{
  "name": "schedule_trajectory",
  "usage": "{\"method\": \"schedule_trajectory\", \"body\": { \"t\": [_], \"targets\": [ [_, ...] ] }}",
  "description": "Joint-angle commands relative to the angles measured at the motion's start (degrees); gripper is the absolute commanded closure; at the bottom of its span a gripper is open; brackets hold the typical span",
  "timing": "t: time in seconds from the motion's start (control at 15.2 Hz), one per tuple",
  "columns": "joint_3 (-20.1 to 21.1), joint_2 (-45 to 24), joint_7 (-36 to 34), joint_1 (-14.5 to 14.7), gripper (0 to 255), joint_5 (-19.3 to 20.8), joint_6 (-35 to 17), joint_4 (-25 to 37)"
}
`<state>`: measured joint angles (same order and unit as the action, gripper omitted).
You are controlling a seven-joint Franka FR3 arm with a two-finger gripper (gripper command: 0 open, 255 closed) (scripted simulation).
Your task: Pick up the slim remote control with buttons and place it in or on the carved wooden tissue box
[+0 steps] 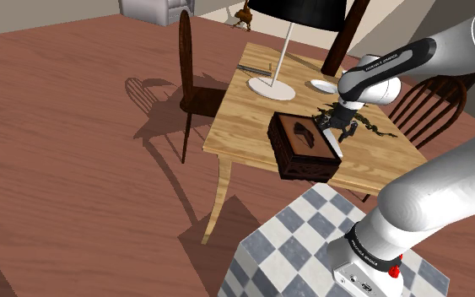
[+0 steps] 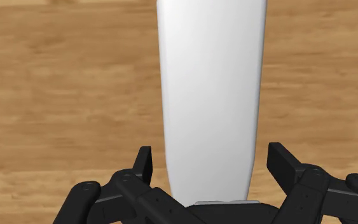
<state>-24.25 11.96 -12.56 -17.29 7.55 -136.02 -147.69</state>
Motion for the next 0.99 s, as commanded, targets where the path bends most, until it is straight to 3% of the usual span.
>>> {"method": "schedule_trajectory", "body": {
  "t": [0.0, 0.59, 0.92],
  "targets": [
    [0.0, 0.0, 0.0, 0.0, 255, 0.0, 0.0, 0.0],
    [0.0, 0.0, 0.0, 0.0, 255, 0.0, 0.0, 0.0],
    [0.6, 3.1, -0.8, -0.3, 255, 0.9, 4.6, 1.6]
  ]
}}
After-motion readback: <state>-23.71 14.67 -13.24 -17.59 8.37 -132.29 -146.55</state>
